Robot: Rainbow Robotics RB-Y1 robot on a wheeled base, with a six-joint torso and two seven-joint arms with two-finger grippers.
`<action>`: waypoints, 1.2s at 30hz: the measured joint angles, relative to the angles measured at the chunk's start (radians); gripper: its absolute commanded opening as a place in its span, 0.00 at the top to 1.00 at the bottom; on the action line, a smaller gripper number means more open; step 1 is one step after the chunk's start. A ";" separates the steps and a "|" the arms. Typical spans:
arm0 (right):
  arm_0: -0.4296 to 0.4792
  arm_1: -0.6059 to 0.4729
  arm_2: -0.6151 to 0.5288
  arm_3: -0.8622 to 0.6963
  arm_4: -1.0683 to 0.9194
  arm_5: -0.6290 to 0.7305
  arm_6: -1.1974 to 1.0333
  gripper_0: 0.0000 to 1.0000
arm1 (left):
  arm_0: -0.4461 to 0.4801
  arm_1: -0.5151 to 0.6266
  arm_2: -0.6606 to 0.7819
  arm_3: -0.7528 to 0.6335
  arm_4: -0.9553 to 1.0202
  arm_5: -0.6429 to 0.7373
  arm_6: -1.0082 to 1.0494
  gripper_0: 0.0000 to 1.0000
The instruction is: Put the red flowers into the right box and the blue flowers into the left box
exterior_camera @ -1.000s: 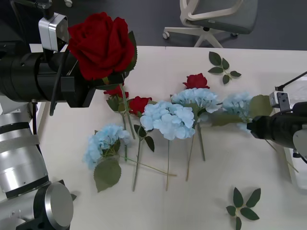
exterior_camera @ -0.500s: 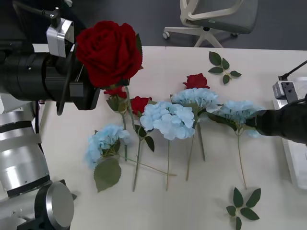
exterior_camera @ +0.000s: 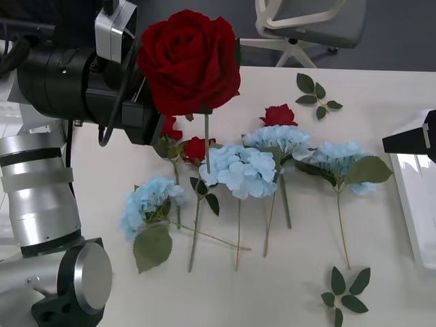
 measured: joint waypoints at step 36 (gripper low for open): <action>0.458 -0.455 0.687 0.058 -0.371 -1.560 1.120 0.05 | 0.000 0.000 -0.001 0.000 0.029 0.000 0.000 1.00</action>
